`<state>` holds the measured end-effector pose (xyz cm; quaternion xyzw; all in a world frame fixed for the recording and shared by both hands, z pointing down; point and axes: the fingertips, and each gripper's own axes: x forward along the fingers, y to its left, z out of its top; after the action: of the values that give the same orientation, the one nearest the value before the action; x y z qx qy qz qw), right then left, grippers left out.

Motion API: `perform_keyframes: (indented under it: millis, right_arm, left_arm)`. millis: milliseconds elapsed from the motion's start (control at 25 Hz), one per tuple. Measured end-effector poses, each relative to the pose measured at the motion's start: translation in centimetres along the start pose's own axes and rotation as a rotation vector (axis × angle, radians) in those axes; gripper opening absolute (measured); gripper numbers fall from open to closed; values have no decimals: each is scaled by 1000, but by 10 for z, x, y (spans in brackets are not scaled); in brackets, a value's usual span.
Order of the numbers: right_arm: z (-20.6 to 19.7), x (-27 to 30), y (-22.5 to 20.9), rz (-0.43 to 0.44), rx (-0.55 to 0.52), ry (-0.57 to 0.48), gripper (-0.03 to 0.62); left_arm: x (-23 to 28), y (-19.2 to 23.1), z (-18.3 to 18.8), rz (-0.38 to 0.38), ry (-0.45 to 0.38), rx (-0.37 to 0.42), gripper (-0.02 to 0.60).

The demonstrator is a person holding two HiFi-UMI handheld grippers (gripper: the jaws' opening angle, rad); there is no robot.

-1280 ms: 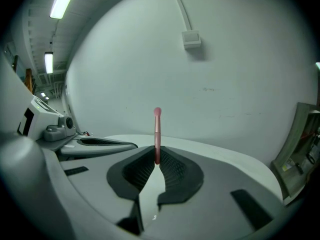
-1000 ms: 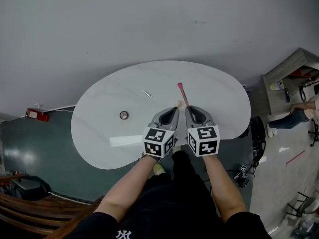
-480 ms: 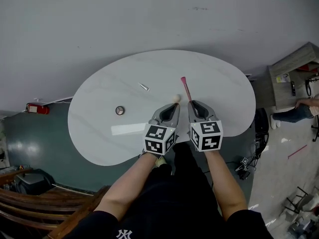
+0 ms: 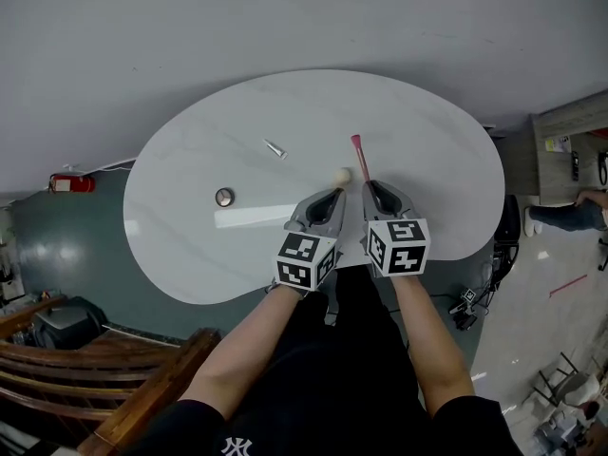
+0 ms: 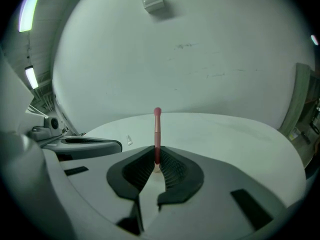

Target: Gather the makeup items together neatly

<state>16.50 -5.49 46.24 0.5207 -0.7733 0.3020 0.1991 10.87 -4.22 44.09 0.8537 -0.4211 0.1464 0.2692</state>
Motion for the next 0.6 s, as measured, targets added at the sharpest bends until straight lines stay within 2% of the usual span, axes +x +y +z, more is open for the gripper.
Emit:
perform_keyframes:
  millis: [320, 600]
  right_arm:
    - [-37, 44, -12, 14, 49, 87, 41]
    - [-54, 64, -20, 18, 64, 132, 41]
  left_arm:
    - [12, 18, -19, 29, 36, -31, 9]
    - [22, 22, -31, 40, 67, -47, 9]
